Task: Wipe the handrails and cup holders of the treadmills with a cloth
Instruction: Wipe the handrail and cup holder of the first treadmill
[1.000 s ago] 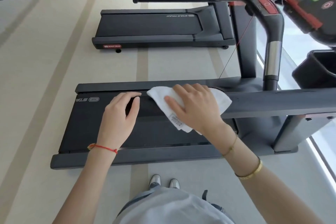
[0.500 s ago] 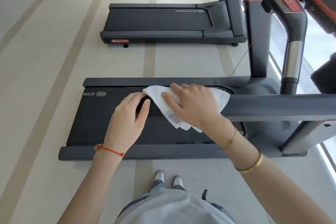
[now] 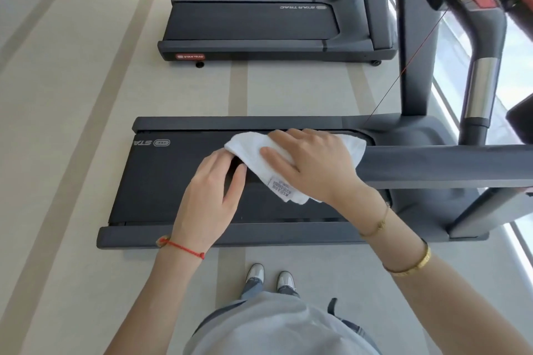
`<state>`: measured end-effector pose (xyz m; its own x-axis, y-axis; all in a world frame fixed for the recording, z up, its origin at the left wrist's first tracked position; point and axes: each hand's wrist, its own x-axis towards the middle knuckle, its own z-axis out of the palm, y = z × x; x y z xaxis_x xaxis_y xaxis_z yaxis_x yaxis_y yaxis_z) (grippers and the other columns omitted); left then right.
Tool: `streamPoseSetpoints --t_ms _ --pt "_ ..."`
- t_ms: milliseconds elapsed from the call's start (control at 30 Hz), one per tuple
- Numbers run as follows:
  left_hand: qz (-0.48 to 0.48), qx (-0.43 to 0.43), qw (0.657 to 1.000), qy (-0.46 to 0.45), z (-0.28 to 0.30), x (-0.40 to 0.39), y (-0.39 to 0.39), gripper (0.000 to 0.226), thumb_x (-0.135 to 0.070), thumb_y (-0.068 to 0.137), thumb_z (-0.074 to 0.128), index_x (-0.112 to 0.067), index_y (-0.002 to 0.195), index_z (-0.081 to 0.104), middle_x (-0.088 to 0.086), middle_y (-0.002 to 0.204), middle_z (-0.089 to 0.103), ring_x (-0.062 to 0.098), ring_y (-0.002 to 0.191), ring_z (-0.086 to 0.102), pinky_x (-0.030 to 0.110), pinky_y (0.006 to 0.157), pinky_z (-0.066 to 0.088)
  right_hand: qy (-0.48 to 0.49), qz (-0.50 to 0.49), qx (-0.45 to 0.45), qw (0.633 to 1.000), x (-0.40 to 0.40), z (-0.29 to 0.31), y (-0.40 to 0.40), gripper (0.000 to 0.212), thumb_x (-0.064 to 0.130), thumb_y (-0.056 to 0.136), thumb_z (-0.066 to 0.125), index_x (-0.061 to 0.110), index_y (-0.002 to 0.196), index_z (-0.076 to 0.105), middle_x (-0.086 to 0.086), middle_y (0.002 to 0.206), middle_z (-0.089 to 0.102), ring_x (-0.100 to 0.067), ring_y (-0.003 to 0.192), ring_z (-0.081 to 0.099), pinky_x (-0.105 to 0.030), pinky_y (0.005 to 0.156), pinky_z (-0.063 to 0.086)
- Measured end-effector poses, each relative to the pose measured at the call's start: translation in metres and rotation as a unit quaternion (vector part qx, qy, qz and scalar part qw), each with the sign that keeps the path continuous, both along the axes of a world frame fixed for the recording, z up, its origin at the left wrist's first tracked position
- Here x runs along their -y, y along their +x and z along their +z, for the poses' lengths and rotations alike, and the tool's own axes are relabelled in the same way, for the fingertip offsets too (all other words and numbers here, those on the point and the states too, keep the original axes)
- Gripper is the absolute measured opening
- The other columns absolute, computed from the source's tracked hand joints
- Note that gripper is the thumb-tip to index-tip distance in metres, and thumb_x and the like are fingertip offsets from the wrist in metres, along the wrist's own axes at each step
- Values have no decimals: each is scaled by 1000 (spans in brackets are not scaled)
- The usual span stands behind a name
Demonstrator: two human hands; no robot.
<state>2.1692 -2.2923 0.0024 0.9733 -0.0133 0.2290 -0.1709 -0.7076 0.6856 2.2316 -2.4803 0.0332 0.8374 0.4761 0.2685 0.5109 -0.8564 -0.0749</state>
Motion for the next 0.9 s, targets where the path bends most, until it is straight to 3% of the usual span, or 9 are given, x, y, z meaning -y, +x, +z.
streamPoseSetpoints --t_ms 133,233,333,433,533,633,733,900 --pt "-2 -3 1000 0 0 -3 0 41 -30 102 44 -16 140 51 -6 136 56 7 129 48 22 109 38 55 73 24 996 42 -3 -11 38 43 100 46 16 118 65 1 110 69 -25 90 64 -38 77 49" --pt "-8 -1 1000 4 0 -5 -1 42 -29 103 45 -15 141 50 -6 138 55 7 130 47 21 111 36 52 -9 10 999 44 1 -8 42 48 99 36 20 104 67 2 86 68 -26 77 62 -37 67 45" --pt "-13 0 1000 12 0 -5 -2 35 -25 103 45 -12 134 55 -4 128 59 10 122 52 24 105 41 8 -44 -32 998 7 3 4 41 51 98 29 22 81 51 2 66 56 -25 59 54 -32 52 34" --pt "-14 -2 1000 8 -2 -7 -2 22 -20 102 45 -11 117 59 -7 106 58 9 99 53 23 88 46 0 -3 -7 1000 -18 -1 1 41 49 99 33 20 85 57 2 64 54 -24 58 51 -33 54 31" --pt "-26 0 1000 9 -1 -10 -1 31 -20 102 45 -12 130 56 -5 124 60 9 118 54 21 101 43 33 0 6 999 5 0 -7 45 50 99 33 20 98 66 2 73 63 -24 65 55 -34 63 40" --pt "-32 -12 999 16 1 -12 -2 42 -25 103 44 -16 144 46 -6 141 53 5 133 44 13 111 31 43 -86 -19 995 40 4 -6 45 49 97 35 17 78 59 0 65 59 -27 64 54 -40 60 41" --pt "-40 -13 999 23 2 -13 -2 43 -25 104 44 -16 146 45 -6 142 52 5 134 44 9 110 28 37 -160 -38 986 34 4 5 48 46 96 39 11 64 44 -3 52 50 -31 54 47 -34 49 36" --pt "-49 -12 998 25 2 -16 0 39 -24 102 44 -13 139 51 -3 135 57 10 126 49 21 107 38 32 -79 27 996 -11 -2 -11 41 43 99 36 16 77 59 -1 63 56 -27 61 51 -36 58 36"
